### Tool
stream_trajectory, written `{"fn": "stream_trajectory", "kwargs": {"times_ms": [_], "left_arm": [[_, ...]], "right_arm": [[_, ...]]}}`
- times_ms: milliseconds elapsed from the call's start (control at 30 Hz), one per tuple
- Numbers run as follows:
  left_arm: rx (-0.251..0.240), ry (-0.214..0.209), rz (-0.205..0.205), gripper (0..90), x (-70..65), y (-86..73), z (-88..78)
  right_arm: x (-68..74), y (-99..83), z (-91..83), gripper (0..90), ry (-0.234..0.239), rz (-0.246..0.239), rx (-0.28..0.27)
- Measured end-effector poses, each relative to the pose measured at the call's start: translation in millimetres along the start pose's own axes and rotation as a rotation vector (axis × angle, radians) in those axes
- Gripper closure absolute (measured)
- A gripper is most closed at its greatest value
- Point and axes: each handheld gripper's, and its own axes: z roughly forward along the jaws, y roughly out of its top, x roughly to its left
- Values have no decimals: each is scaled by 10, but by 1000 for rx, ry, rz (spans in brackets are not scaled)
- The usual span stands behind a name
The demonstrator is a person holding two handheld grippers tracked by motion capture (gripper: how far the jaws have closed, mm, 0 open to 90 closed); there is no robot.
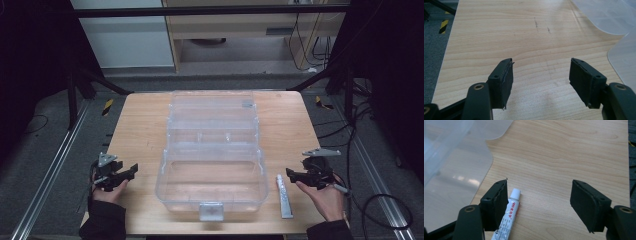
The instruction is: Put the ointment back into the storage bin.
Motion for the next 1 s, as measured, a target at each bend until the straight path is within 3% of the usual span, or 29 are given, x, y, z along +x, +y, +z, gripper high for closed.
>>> {"fn": "stream_trajectory", "kwargs": {"times_ms": [300,733,1000], "left_arm": [[11,-3,26,358,-27,-3,25],[22,-8,46,360,-44,-7,46],[26,-11,46,360,-41,-7,46]], "right_arm": [[81,150,-133,350,23,-15,32],[227,205,-6,402,43,-50,169],[276,199,73,446,53,-30,235]]}}
